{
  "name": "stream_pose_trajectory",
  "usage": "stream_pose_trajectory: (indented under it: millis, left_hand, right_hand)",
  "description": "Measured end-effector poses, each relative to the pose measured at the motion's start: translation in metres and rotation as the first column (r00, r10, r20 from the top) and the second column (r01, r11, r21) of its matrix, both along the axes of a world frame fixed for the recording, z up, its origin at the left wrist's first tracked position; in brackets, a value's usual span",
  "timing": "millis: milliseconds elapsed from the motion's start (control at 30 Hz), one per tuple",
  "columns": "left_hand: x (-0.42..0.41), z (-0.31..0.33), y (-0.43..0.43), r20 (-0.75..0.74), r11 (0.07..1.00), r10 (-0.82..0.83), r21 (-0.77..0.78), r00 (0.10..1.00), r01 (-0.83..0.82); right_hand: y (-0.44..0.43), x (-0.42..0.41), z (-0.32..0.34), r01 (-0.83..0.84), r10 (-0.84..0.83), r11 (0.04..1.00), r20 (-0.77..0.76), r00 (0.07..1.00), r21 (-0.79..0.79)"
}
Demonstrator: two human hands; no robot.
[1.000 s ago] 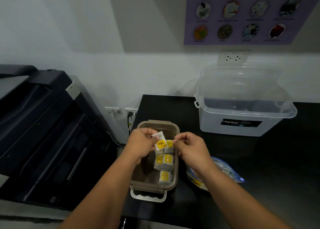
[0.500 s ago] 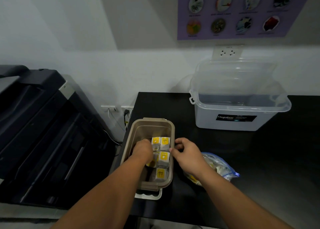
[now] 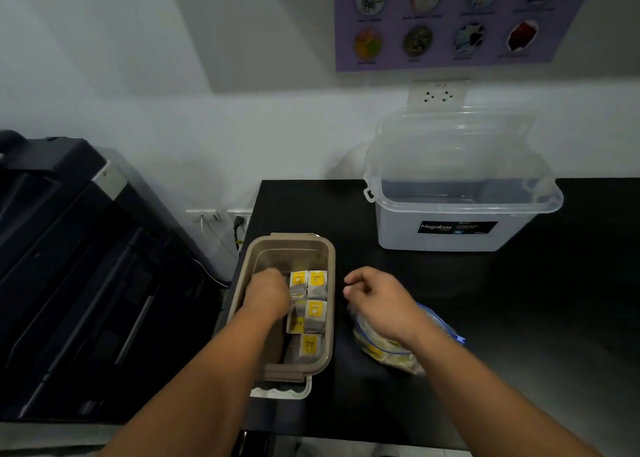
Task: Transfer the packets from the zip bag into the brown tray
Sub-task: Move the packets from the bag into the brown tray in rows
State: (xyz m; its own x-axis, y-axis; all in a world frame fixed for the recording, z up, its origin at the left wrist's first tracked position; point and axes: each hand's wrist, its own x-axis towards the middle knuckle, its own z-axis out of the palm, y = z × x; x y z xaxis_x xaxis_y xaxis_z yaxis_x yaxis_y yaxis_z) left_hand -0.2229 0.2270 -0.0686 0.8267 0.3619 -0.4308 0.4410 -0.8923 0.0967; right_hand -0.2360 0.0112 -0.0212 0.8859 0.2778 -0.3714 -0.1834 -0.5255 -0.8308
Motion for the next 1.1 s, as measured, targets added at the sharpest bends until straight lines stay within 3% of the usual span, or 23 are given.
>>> stream_pose_trajectory:
  millis: [133, 233, 333, 433, 533, 600, 700, 933, 1100]
  left_hand:
    - [-0.008, 0.052, -0.020, 0.275, 0.982, 0.093, -0.184, 0.957, -0.043]
    - [-0.018, 0.087, -0.058, 0.449, 0.903, 0.052, -0.403, 0.892, 0.150]
    - [-0.028, 0.094, -0.099, 0.462, 0.803, -0.073, -0.498, 0.884, 0.326]
    - [-0.016, 0.072, -0.138, 0.268, 0.815, -0.299, -0.427, 0.916, 0.391]
    - [-0.004, 0.042, -0.165, -0.213, 0.887, -0.445, -0.236, 0.870, 0.396]
    - [-0.009, 0.023, -0.169, -0.228, 0.906, -0.423, -0.100, 0.877, 0.411]
    - [-0.024, 0.009, -0.166, -0.199, 0.923, -0.378, -0.007, 0.904, 0.384]
    - [-0.030, -0.008, -0.169, -0.299, 0.954, -0.290, -0.013, 0.909, 0.300]
    - [-0.030, -0.012, -0.170, -0.293, 0.930, -0.359, -0.030, 0.886, 0.367]
  right_hand:
    - [-0.045, 0.012, 0.010, -0.035, 0.065, 0.976, 0.135, 0.989, -0.213]
    - [-0.070, 0.011, 0.007, -0.132, 0.181, 0.910, 0.092, 0.979, -0.393]
    - [-0.077, 0.001, -0.008, -0.244, 0.286, 0.834, 0.010, 0.958, -0.494]
    - [-0.080, -0.008, -0.024, -0.189, 0.288, 0.791, 0.082, 0.954, -0.583]
    - [-0.080, -0.011, -0.033, -0.214, 0.323, 0.722, 0.048, 0.945, -0.658]
    - [-0.080, -0.013, -0.038, -0.279, 0.362, 0.651, -0.034, 0.932, -0.706]
    - [-0.080, -0.016, -0.051, -0.305, 0.378, 0.634, -0.059, 0.924, -0.711]
    - [-0.084, -0.022, -0.078, -0.294, 0.354, 0.637, -0.069, 0.933, -0.712]
    - [-0.082, -0.021, -0.089, -0.246, 0.313, 0.644, -0.044, 0.949, -0.725]
